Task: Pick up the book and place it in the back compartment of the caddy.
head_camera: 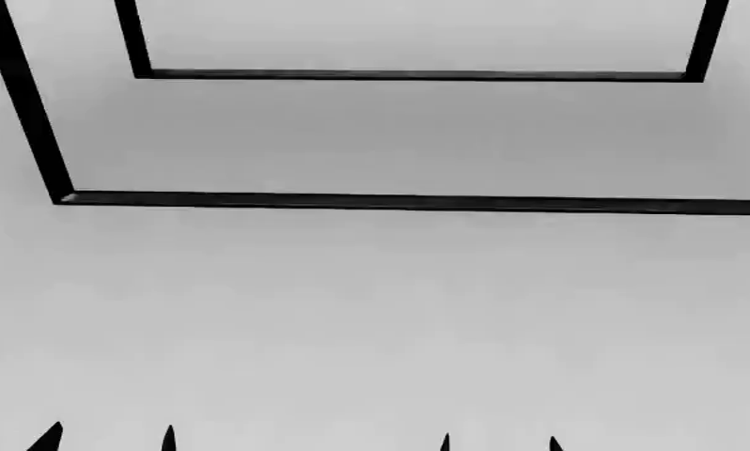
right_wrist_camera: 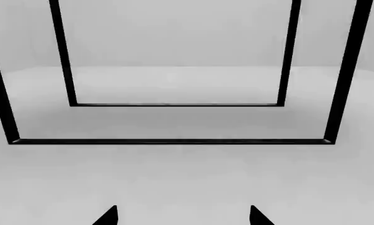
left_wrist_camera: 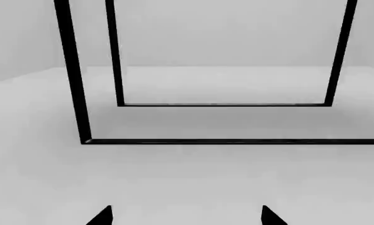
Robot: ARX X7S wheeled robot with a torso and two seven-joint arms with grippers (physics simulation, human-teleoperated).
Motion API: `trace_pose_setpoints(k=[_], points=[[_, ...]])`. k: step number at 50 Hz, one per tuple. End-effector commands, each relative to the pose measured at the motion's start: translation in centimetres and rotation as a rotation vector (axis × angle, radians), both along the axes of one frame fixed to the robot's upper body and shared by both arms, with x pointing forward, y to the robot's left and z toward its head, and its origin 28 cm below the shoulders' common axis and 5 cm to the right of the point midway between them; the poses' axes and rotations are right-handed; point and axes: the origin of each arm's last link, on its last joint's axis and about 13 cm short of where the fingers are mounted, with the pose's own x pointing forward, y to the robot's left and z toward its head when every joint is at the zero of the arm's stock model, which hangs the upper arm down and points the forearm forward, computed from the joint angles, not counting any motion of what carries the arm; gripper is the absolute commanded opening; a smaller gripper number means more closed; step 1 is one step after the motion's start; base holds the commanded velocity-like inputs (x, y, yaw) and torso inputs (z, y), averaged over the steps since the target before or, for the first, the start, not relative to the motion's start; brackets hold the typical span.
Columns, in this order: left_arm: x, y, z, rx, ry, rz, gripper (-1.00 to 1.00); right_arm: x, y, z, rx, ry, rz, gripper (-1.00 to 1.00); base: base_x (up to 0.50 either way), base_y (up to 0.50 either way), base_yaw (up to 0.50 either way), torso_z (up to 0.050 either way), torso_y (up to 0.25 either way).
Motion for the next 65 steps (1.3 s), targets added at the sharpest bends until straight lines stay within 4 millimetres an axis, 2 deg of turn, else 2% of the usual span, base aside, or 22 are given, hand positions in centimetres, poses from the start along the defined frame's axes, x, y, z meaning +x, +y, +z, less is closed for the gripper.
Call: trace_pose_setpoints(k=[1,56,65], points=[[0.00,0.01,0.00,0.000,0.000,0.000,1.00,0.00,0.03,0.00,0.000,0.000,0.000,1.00,0.00,0.00,0.00,0.000,0.000],[0.12,-0.08,0.20,0.024,0.013,0.011,1.00,-0.16,0.16,0.17,-0.001,-0.005,0.006,1.00,0.00,0.00,0.00,0.000,0.000],[0.36,-0.09,0.51,0.098,0.035,0.029,1.00,0.17,-0.13,0.96,-0.004,-0.027,-0.006,1.00,0.00,0.00,0.00,0.000,0.000]])
